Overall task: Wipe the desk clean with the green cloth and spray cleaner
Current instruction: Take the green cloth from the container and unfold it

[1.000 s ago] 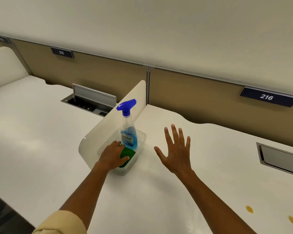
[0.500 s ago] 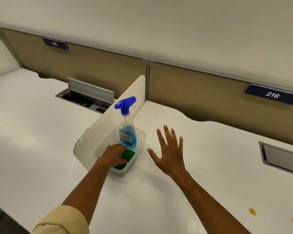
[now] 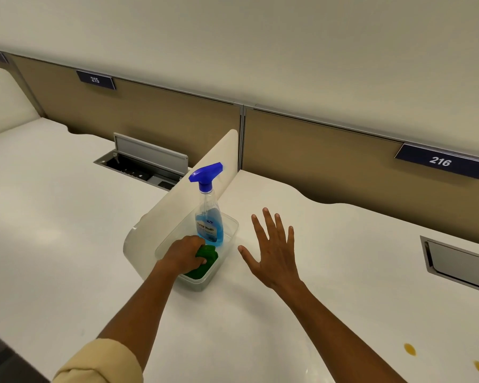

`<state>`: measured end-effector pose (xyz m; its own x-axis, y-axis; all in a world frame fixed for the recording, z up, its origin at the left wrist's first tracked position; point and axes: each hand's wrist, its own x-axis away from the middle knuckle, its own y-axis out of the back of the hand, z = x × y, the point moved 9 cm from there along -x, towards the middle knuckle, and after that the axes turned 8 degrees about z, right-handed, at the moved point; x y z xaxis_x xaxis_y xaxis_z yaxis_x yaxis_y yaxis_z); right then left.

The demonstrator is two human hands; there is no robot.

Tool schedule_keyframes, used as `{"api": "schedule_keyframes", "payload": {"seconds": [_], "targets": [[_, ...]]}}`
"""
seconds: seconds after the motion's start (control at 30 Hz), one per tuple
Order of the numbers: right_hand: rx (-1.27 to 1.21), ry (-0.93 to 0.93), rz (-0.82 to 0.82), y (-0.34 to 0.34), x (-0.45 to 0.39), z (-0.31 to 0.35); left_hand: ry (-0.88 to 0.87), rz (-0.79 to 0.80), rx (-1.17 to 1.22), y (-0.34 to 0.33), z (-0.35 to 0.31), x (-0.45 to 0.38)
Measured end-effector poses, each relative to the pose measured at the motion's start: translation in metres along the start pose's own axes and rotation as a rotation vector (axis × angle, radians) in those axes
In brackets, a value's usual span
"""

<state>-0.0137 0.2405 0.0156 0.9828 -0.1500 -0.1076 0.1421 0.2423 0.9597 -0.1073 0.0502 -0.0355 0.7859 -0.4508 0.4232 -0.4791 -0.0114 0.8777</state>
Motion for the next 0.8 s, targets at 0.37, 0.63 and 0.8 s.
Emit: {"api": "schedule_keyframes", "payload": {"seconds": [0.37, 0.63, 0.8], "targets": [[-0.027, 0.051, -0.041, 0.034, 0.019, 0.023, -0.032, -0.218, 0.215, 0.061, -0.012, 0.044], [-0.082, 0.143, -0.098, 0.065, 0.050, 0.040, -0.122, -0.451, 0.423, 0.111, -0.067, 0.089], [-0.151, 0.181, -0.161, 0.091, 0.080, 0.031, -0.131, -0.467, 0.609, 0.109, -0.123, 0.108]]}}
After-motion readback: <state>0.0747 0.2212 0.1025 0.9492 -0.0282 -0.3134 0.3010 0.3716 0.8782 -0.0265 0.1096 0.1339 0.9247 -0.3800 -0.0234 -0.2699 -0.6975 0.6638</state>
